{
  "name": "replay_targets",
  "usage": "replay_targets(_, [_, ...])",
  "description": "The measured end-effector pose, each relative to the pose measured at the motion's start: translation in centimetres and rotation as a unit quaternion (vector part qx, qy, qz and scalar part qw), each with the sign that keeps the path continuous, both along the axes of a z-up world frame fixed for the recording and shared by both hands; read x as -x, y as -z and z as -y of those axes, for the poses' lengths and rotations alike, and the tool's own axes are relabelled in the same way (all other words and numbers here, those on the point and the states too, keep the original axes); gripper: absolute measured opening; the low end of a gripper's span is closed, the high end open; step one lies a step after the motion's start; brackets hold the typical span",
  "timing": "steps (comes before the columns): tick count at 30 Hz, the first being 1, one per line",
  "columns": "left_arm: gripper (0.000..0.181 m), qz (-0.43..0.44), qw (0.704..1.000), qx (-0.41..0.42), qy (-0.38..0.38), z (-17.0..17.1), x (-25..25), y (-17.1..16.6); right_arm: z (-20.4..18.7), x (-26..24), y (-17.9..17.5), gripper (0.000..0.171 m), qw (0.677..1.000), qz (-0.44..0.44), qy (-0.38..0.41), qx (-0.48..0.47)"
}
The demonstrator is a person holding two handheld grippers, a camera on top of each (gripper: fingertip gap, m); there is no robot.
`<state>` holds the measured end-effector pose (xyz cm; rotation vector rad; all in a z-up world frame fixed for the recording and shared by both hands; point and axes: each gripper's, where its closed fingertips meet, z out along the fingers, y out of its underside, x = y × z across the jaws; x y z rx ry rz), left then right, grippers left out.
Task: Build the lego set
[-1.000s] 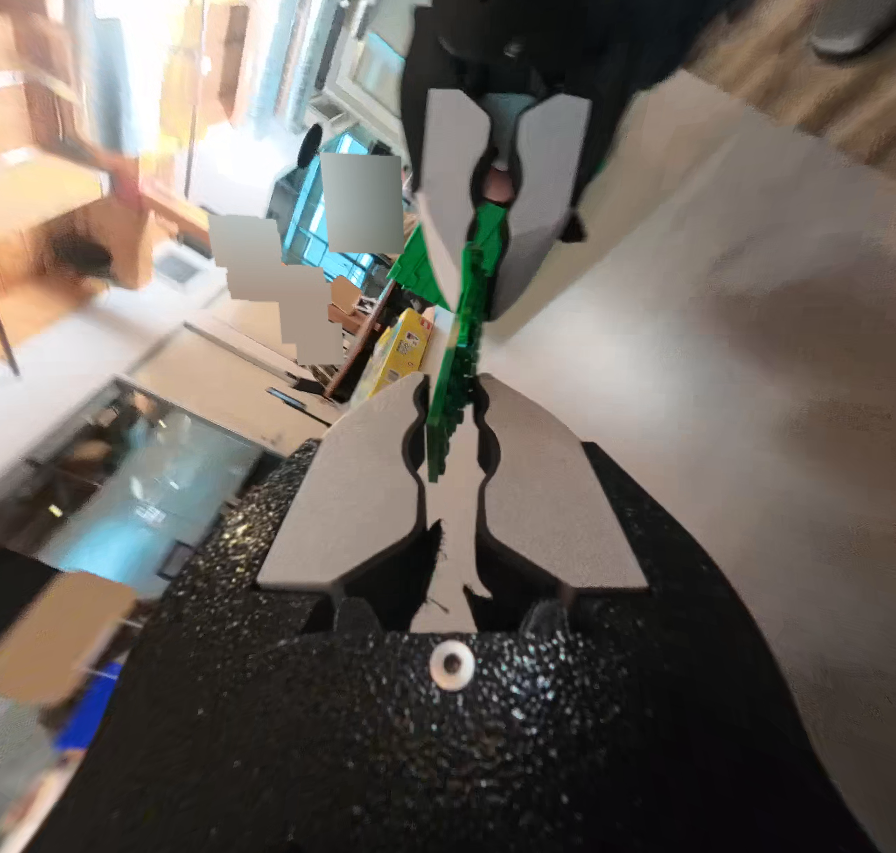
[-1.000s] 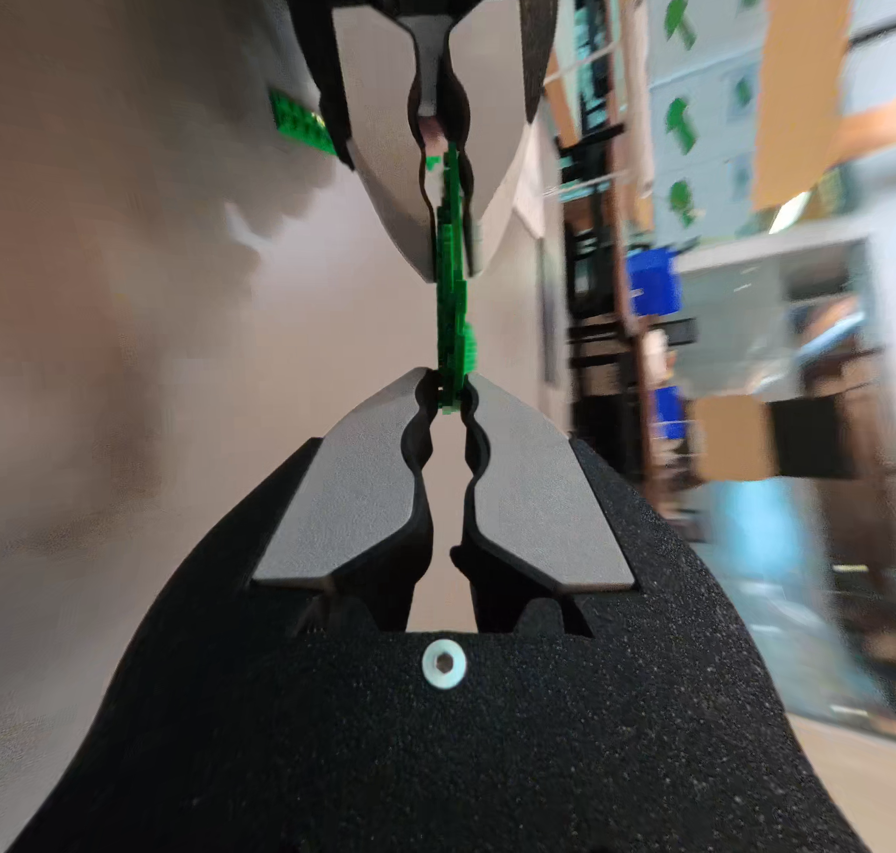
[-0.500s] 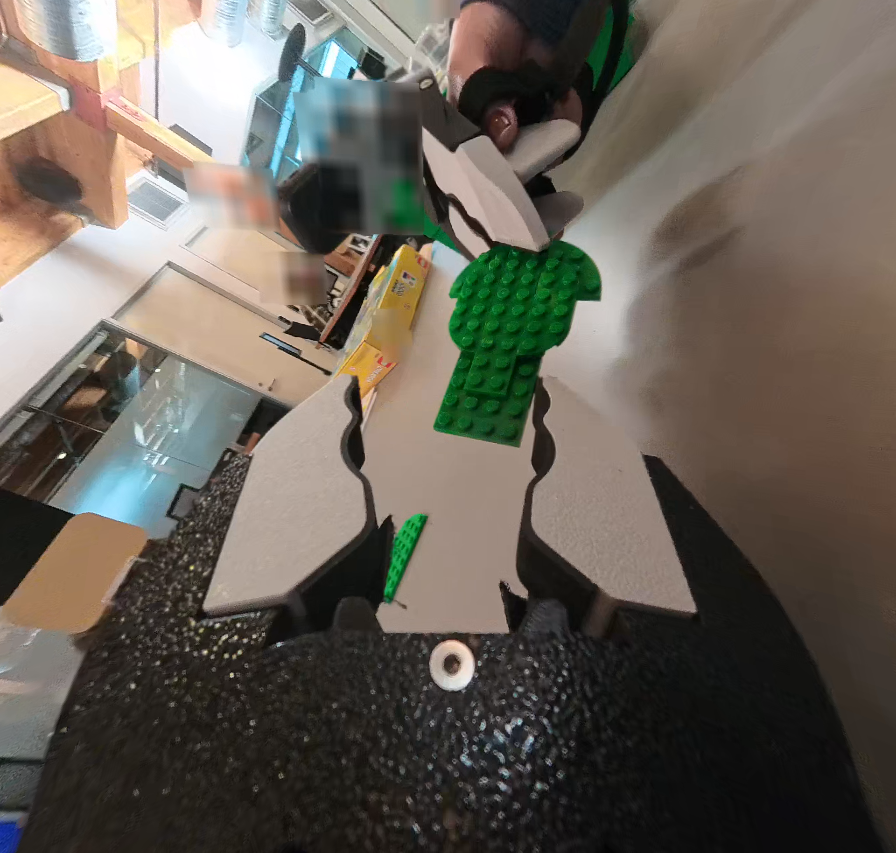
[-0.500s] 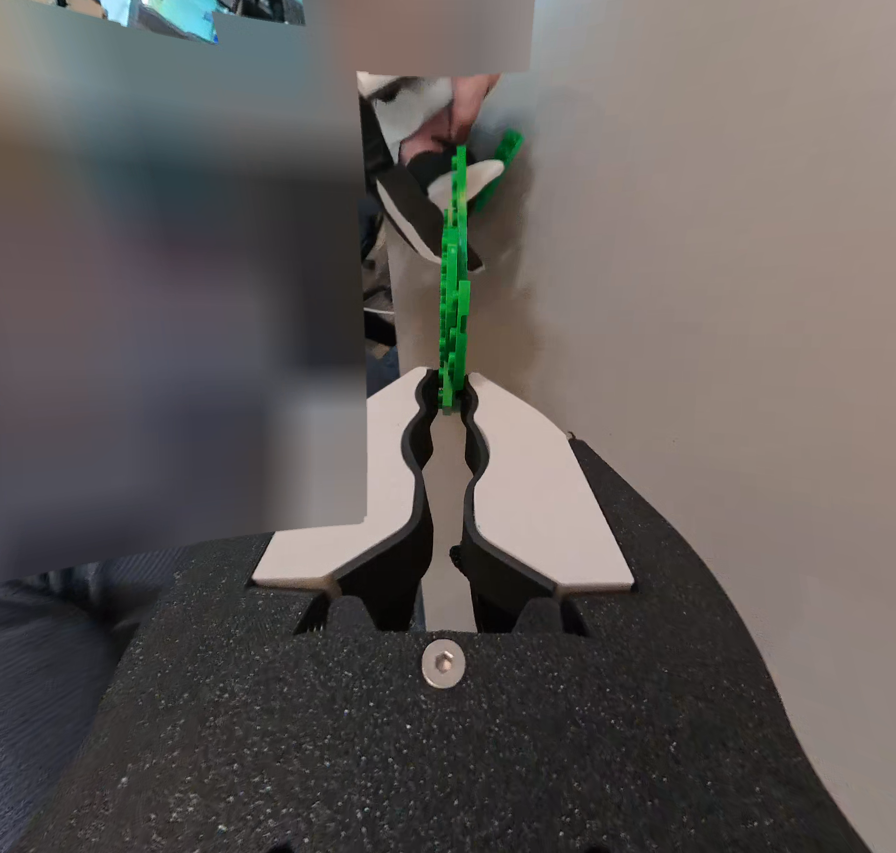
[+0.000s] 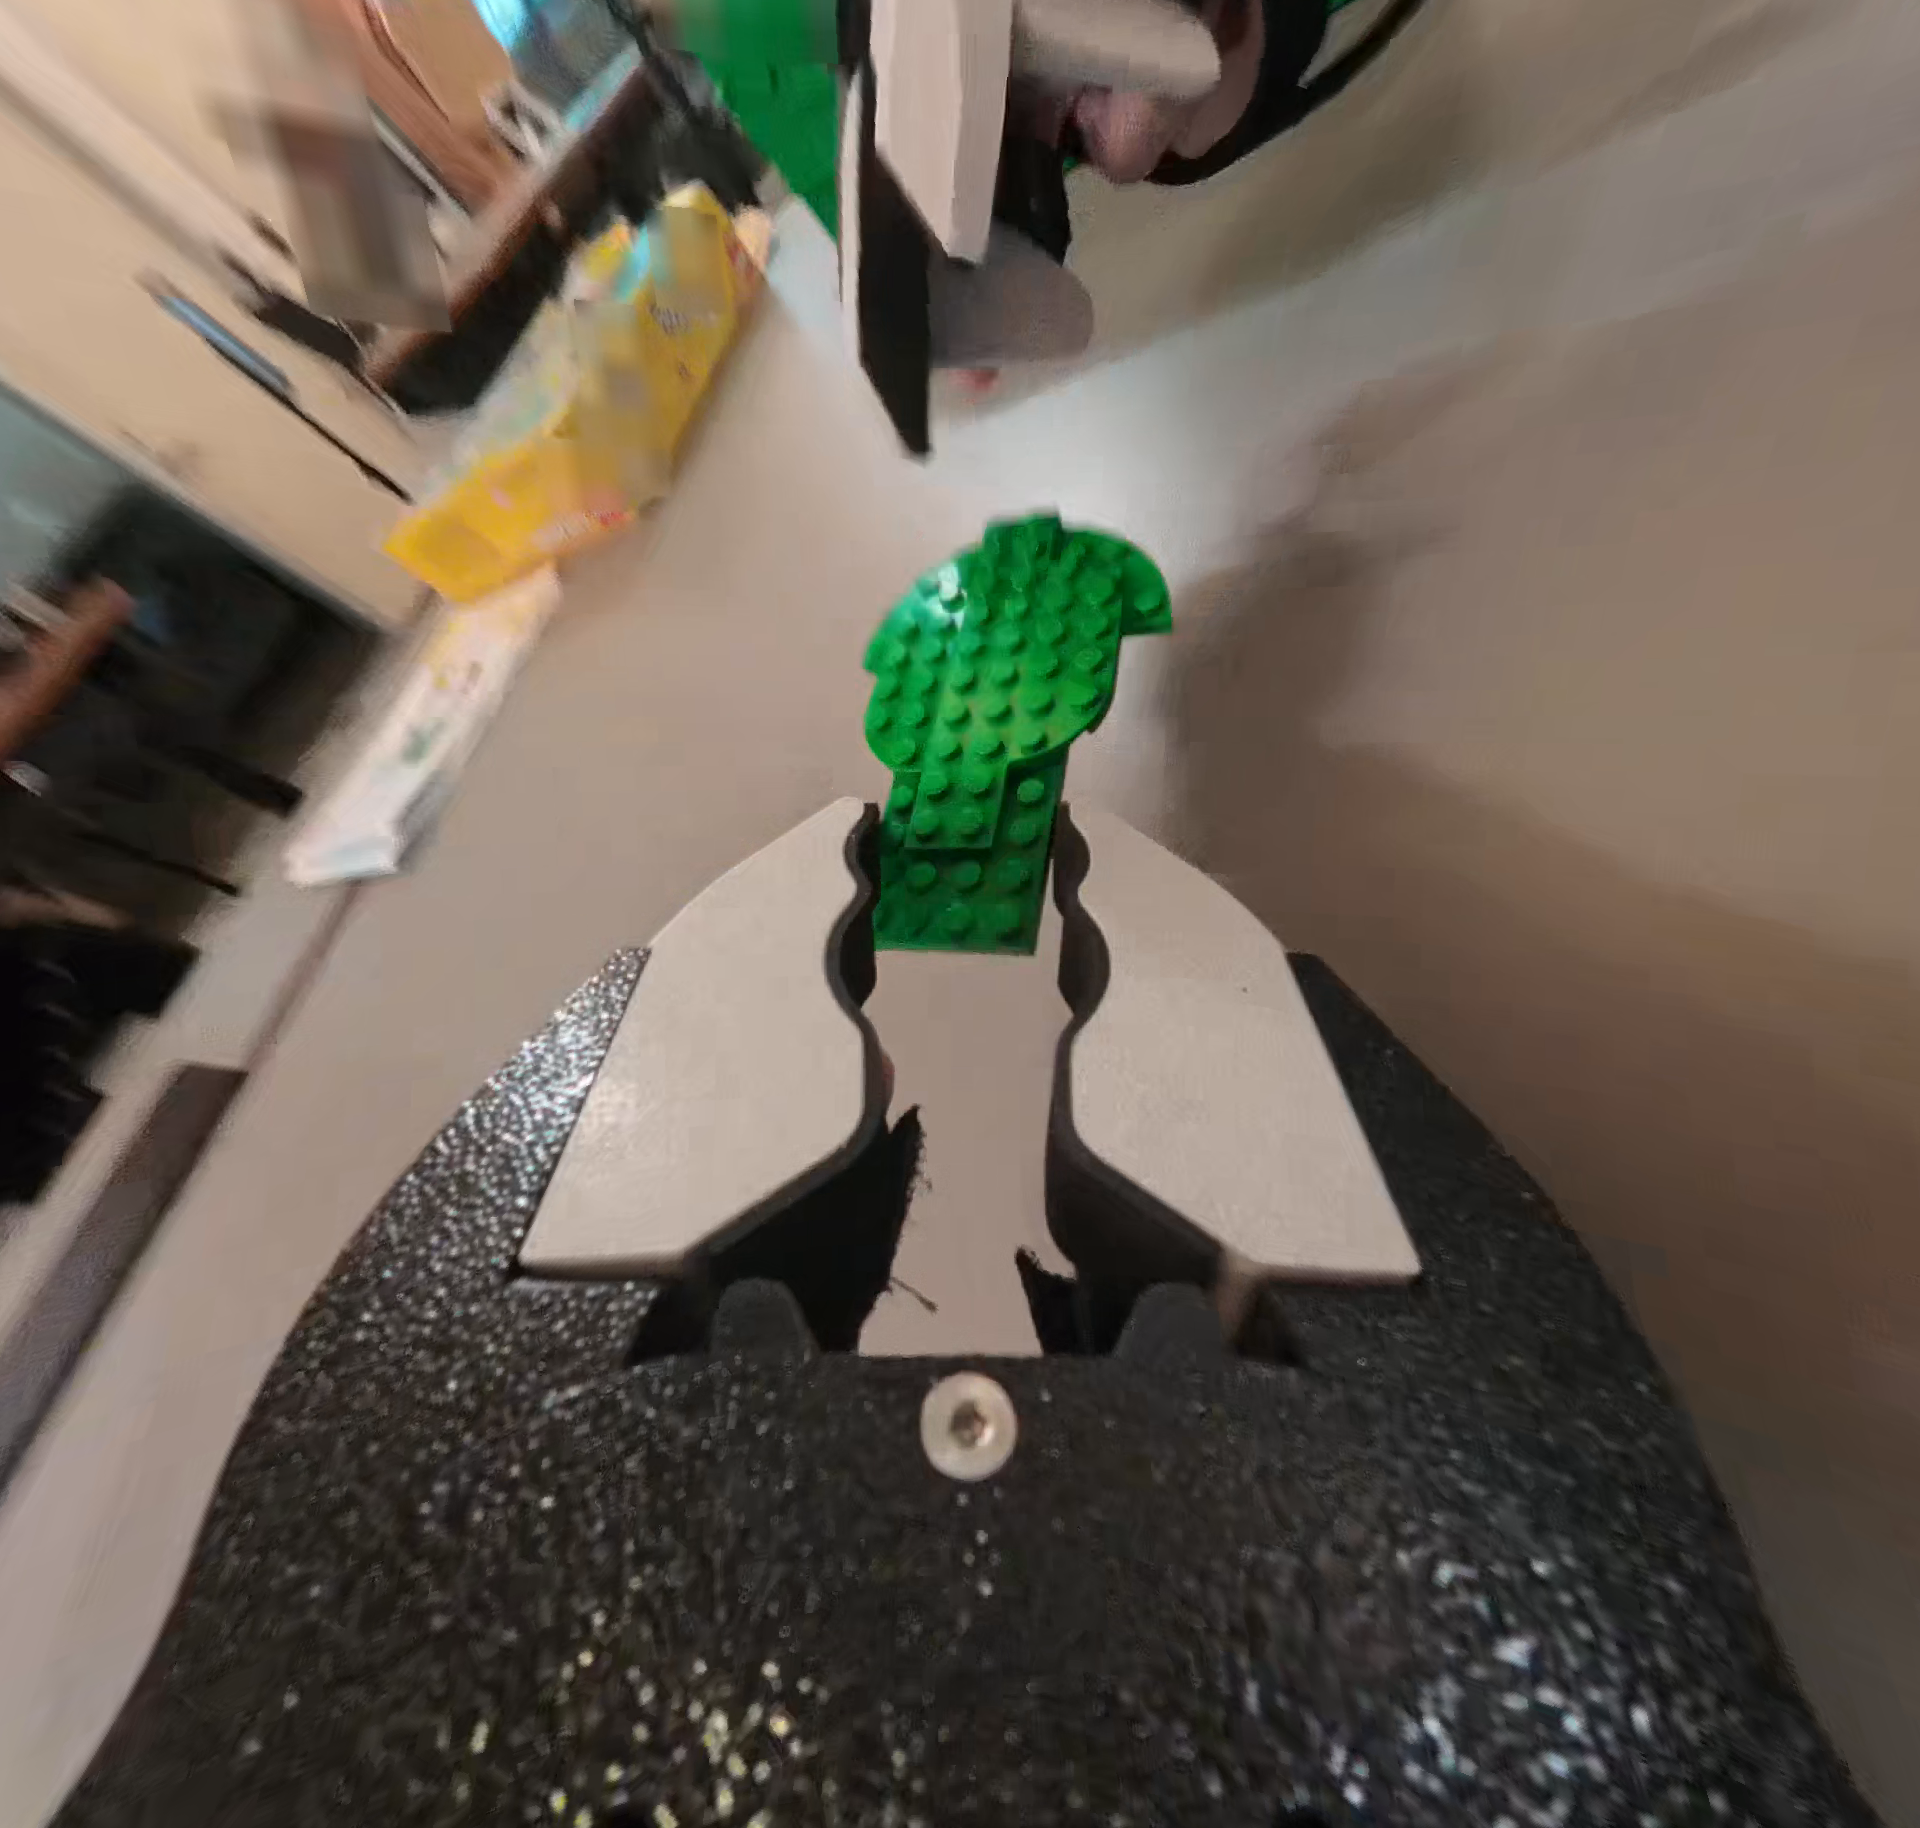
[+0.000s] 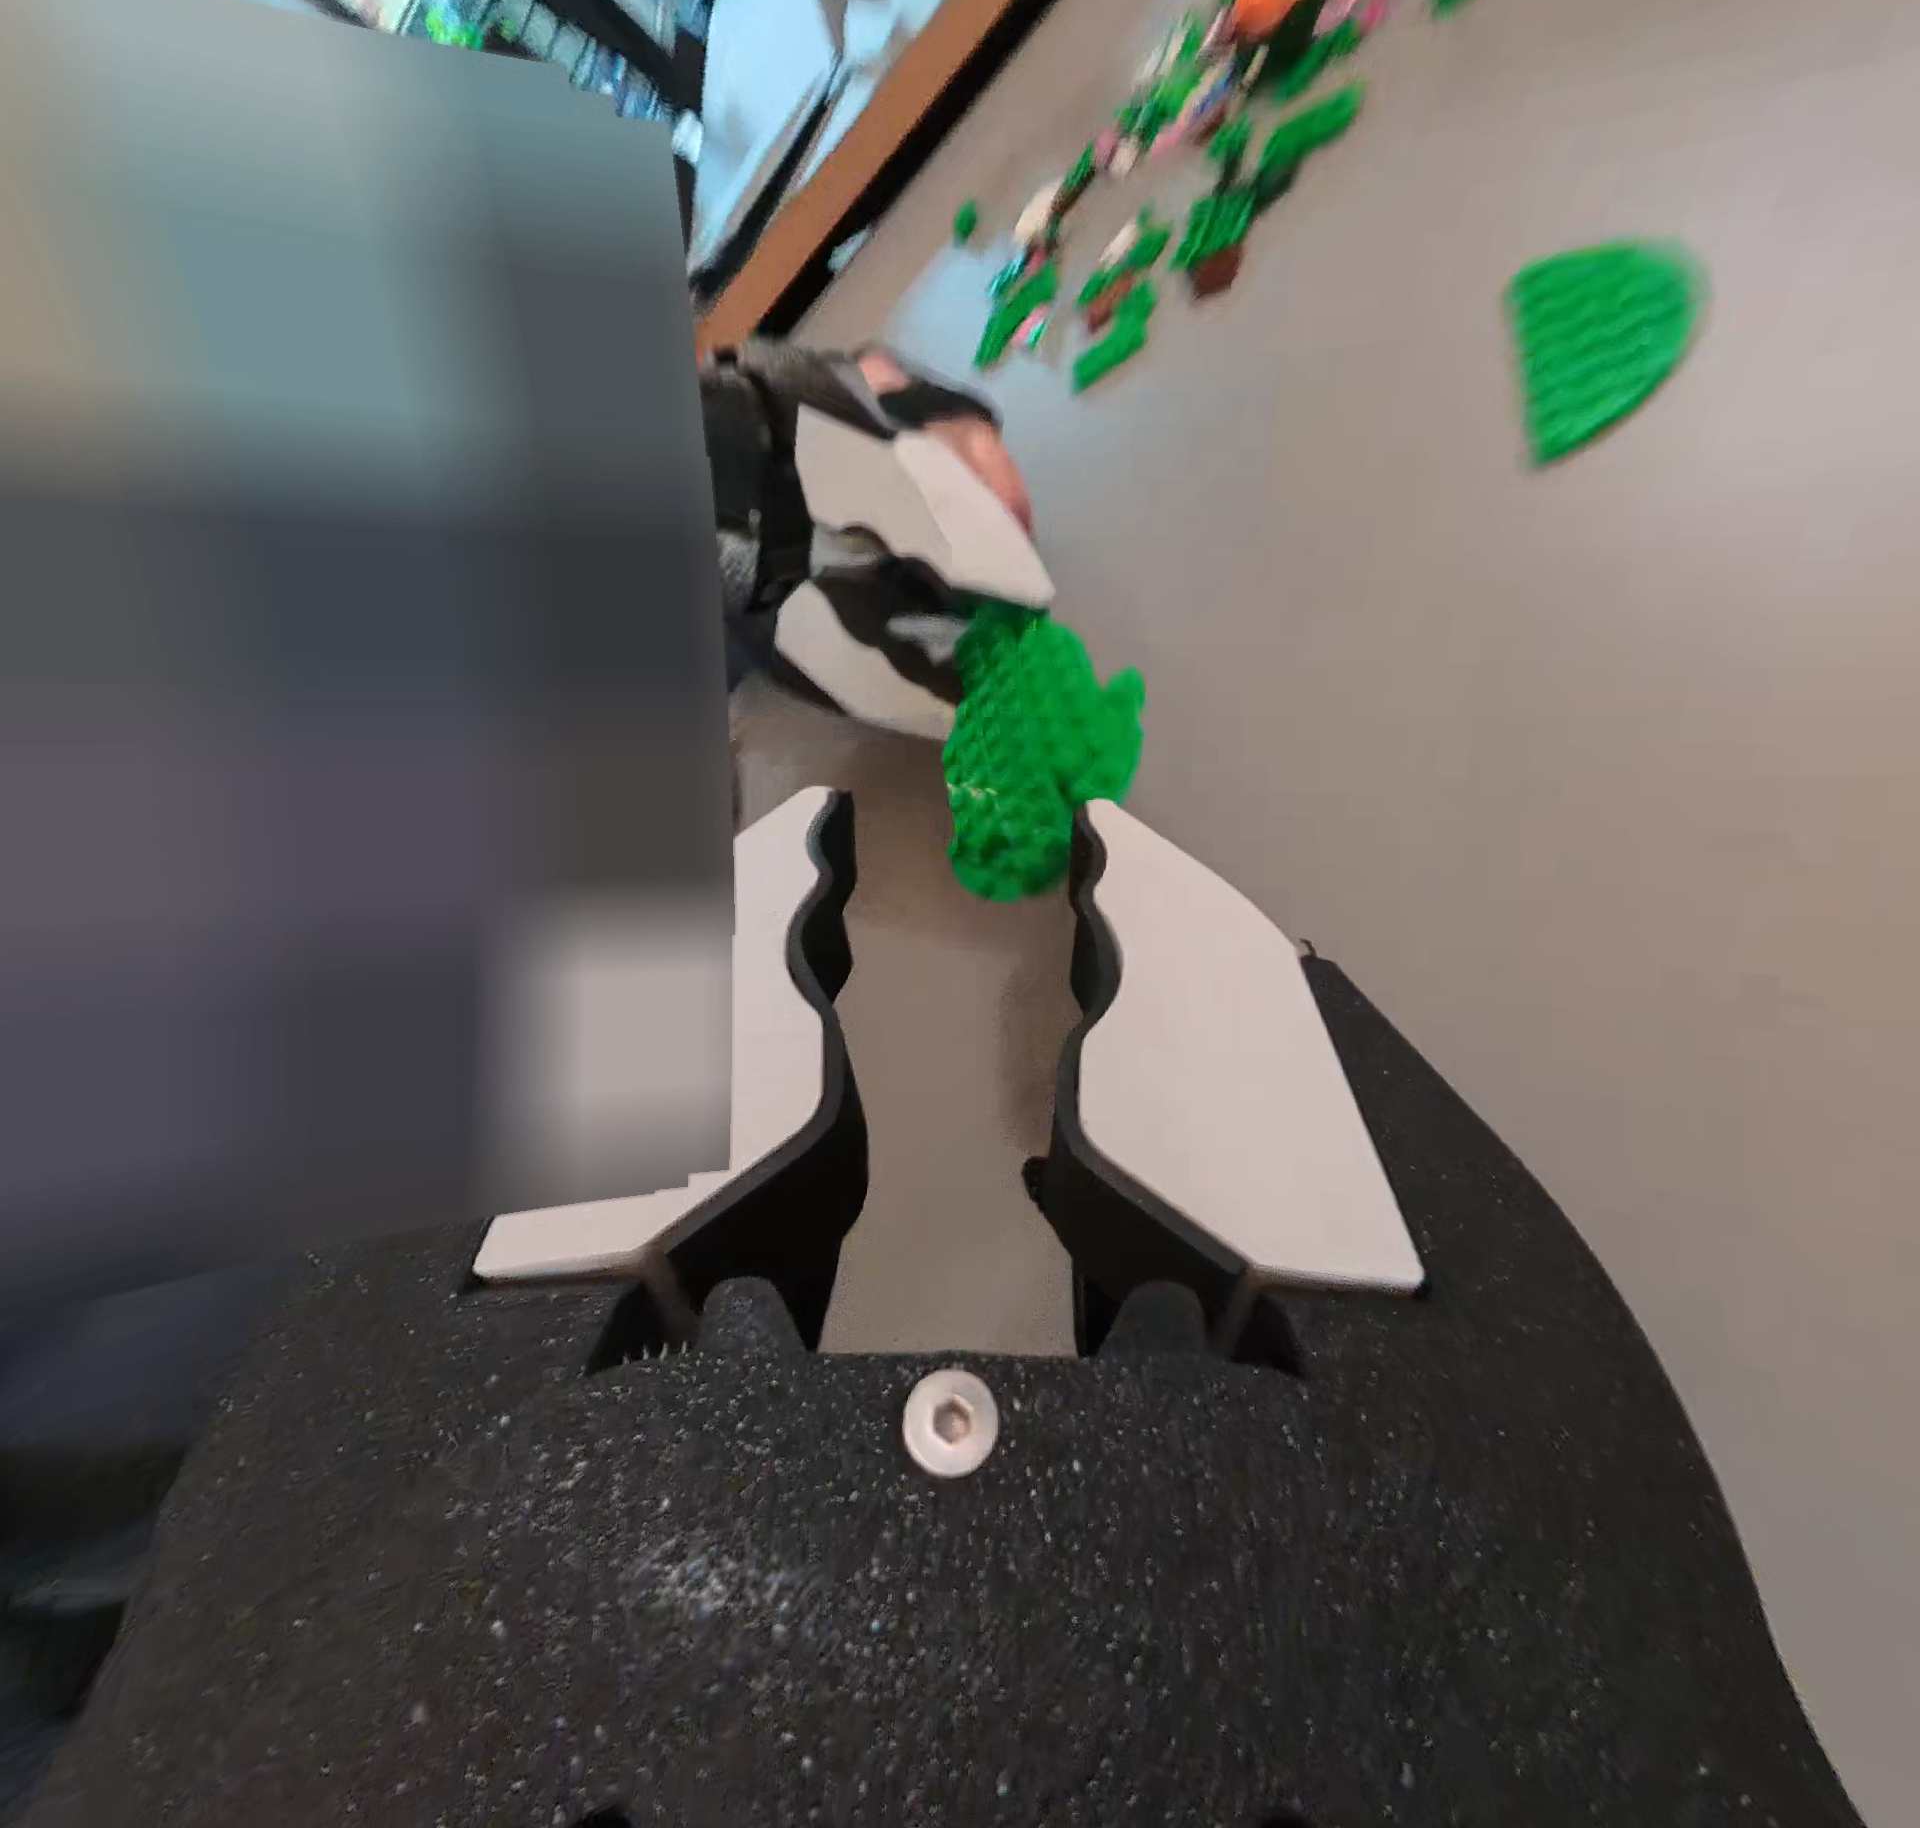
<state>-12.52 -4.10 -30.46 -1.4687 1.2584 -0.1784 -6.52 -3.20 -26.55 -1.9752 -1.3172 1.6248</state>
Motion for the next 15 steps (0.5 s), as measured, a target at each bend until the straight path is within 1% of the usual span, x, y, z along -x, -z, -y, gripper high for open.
replay_targets(2, [0.03, 0.008, 0.998, 0.056, -0.013, -0.5, -0.5, 0.4, -2.5, -0.3, -0.8, 0.041, 0.996, -0.043, 0.064, -0.047])
replay_targets(5, [0.03, -0.016, 0.995, 0.097, -0.022, -1.6, -1.1, 1.2, -5.8, -0.5, -2.3, 0.043, 0.975, -0.116, 0.143, -0.127])
replay_targets(8, [0.031, -0.052, 0.988, 0.143, -0.035, -2.7, -1.2, 2.9, -7.7, 0.0, -3.4, 0.043, 0.948, -0.166, 0.181, -0.201])
replay_targets(10, [0.031, -0.077, 0.983, 0.156, -0.052, -3.5, -1.0, 3.9, -7.9, 0.5, -3.7, 0.041, 0.94, -0.185, 0.173, -0.23])
replay_targets(11, [0.037, -0.076, 0.983, 0.154, -0.058, -3.8, -0.9, 3.7, -7.7, 0.7, -3.3, 0.04, 0.94, -0.178, 0.158, -0.246])
replay_targets(12, [0.047, -0.081, 0.983, 0.153, -0.064, -3.9, -0.6, 3.6, -7.4, 0.8, -2.4, 0.038, 0.94, -0.159, 0.14, -0.267])
replay_targets(13, [0.055, -0.076, 0.983, 0.151, -0.072, -4.1, -0.3, 3.1, -7.1, 0.7, -1.2, 0.033, 0.938, -0.136, 0.118, -0.296])
replay_targets(15, [0.057, -0.032, 0.986, 0.149, -0.068, -4.3, -0.4, 1.6, -6.4, 0.7, 1.1, 0.027, 0.932, -0.098, 0.073, -0.34])
